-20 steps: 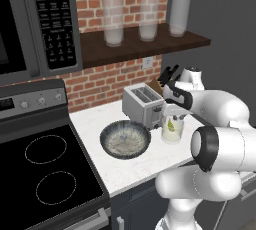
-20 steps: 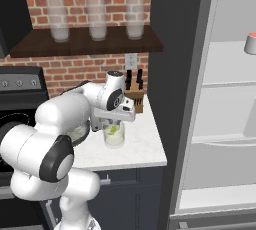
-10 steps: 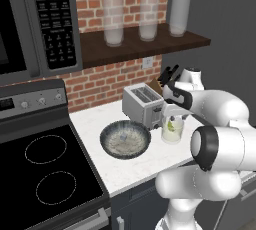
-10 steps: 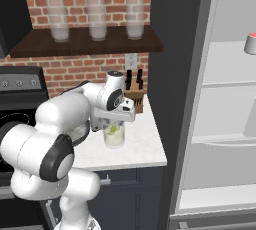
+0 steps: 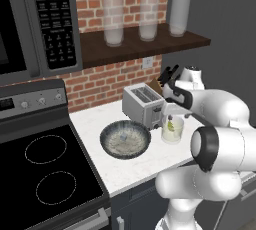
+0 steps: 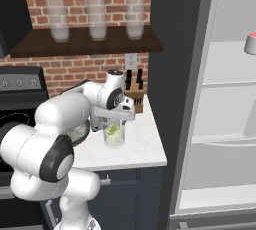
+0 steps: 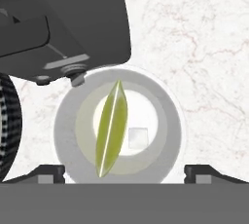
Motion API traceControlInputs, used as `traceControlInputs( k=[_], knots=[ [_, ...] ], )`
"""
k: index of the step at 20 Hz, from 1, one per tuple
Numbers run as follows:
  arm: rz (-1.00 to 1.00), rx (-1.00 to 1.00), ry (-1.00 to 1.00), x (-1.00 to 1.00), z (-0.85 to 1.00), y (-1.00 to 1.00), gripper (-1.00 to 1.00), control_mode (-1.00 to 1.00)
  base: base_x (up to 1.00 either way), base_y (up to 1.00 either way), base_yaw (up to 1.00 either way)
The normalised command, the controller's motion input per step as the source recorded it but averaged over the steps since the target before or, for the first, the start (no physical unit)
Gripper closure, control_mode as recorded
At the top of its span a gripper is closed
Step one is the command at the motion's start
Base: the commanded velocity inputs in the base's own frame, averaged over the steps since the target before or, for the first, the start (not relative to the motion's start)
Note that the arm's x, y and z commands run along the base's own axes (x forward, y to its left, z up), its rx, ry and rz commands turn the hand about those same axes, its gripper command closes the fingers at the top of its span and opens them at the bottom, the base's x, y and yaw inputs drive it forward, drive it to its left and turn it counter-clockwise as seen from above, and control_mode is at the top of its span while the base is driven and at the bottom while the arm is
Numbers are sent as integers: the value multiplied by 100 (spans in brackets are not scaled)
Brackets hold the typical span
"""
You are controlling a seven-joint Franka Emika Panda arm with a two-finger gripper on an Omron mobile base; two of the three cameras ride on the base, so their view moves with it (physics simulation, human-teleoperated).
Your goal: Grab a lemon wedge from the fridge and one ice cube from the ice bowl, and put them in the glass of lemonade.
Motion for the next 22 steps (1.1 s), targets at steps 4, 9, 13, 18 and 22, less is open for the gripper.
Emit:
traceControlInputs(
  k=[4, 9, 13, 18, 22],
  knots=[
    [0, 4, -9, -3, 37, 0, -100, -100, 0, 0, 0],
    [0, 6, -11, -3, 41, 0, -100, -100, 0, 0, 0],
    [2, 6, -15, -35, 31, 3, -100, -100, 0, 0, 0],
    [5, 8, -6, -40, 32, 12, -100, -100, 0, 0, 0],
    [6, 2, 0, -32, 26, 41, -100, -100, 0, 0, 0]
  ],
)
